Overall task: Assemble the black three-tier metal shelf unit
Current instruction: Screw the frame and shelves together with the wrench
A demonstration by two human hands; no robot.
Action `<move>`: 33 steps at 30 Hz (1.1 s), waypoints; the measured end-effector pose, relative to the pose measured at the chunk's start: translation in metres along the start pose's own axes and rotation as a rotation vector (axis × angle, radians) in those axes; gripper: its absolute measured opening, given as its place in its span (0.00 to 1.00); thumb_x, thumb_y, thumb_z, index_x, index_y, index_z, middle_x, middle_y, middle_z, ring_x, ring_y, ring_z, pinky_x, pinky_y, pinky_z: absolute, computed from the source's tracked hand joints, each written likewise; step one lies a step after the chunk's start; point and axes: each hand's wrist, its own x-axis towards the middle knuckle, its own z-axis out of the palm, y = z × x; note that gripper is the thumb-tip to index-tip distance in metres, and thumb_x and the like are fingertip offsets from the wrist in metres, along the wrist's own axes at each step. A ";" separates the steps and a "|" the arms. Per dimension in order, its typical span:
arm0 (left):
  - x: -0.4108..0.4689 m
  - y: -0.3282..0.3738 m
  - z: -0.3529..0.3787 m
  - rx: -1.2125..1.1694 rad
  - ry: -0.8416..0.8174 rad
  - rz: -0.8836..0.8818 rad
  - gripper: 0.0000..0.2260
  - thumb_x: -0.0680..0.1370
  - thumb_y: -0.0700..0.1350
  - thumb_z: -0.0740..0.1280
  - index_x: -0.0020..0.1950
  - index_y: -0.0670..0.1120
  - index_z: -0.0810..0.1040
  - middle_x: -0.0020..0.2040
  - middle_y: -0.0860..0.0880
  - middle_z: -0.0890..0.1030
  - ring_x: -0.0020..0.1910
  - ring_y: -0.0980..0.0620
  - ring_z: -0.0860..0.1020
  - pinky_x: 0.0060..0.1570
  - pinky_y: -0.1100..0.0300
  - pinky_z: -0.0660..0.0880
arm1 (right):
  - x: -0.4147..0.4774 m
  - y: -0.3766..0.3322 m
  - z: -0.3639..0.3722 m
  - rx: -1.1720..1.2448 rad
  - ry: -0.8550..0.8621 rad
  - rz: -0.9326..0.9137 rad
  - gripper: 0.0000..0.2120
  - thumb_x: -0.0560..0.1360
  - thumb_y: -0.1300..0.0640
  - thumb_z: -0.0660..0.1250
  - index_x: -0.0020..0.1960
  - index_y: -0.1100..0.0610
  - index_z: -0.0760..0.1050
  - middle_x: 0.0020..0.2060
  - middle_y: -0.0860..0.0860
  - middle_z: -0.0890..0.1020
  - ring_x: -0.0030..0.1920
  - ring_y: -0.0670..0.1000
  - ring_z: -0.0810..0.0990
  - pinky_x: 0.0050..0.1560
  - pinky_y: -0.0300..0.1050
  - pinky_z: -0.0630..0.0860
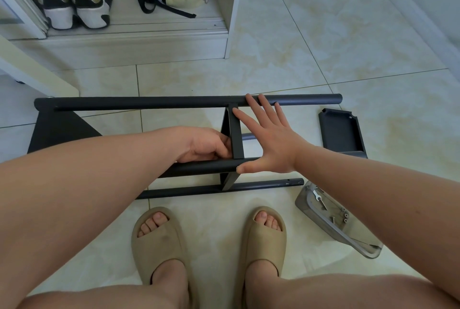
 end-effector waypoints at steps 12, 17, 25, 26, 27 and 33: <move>-0.003 0.012 0.001 0.044 0.020 -0.147 0.05 0.79 0.37 0.66 0.48 0.41 0.82 0.41 0.45 0.85 0.44 0.48 0.82 0.59 0.53 0.76 | 0.000 0.000 0.001 -0.002 -0.002 0.002 0.58 0.63 0.17 0.54 0.82 0.43 0.37 0.80 0.49 0.31 0.78 0.55 0.27 0.78 0.64 0.34; -0.001 0.015 0.002 0.026 0.039 -0.144 0.06 0.79 0.34 0.65 0.50 0.40 0.81 0.40 0.45 0.85 0.40 0.50 0.83 0.48 0.59 0.79 | 0.000 0.000 0.001 0.002 -0.001 -0.002 0.58 0.63 0.17 0.55 0.82 0.43 0.37 0.80 0.49 0.31 0.78 0.55 0.27 0.78 0.64 0.34; -0.003 0.013 0.003 0.002 0.040 -0.091 0.08 0.78 0.31 0.63 0.48 0.40 0.81 0.39 0.45 0.84 0.40 0.51 0.82 0.50 0.59 0.79 | 0.000 0.000 0.001 0.006 0.007 0.002 0.58 0.63 0.17 0.54 0.82 0.44 0.38 0.80 0.49 0.32 0.78 0.55 0.27 0.78 0.64 0.34; -0.003 0.012 0.003 0.002 0.043 -0.083 0.08 0.78 0.31 0.63 0.48 0.40 0.80 0.39 0.45 0.84 0.40 0.51 0.82 0.50 0.59 0.79 | 0.000 0.000 0.001 0.006 0.007 0.002 0.58 0.63 0.17 0.54 0.82 0.44 0.38 0.80 0.49 0.32 0.78 0.55 0.27 0.78 0.63 0.34; -0.002 0.011 0.002 0.003 0.048 -0.078 0.08 0.78 0.31 0.63 0.48 0.40 0.80 0.40 0.44 0.84 0.41 0.50 0.82 0.50 0.59 0.78 | 0.000 0.000 0.001 0.006 0.007 0.002 0.58 0.63 0.17 0.54 0.82 0.44 0.38 0.80 0.49 0.32 0.78 0.55 0.27 0.78 0.63 0.34; -0.003 0.009 0.002 0.019 0.042 -0.082 0.07 0.79 0.34 0.64 0.48 0.42 0.81 0.42 0.45 0.84 0.43 0.49 0.81 0.52 0.57 0.77 | 0.000 0.000 0.001 0.004 0.007 0.004 0.58 0.63 0.17 0.54 0.82 0.43 0.38 0.80 0.49 0.32 0.78 0.55 0.27 0.78 0.63 0.33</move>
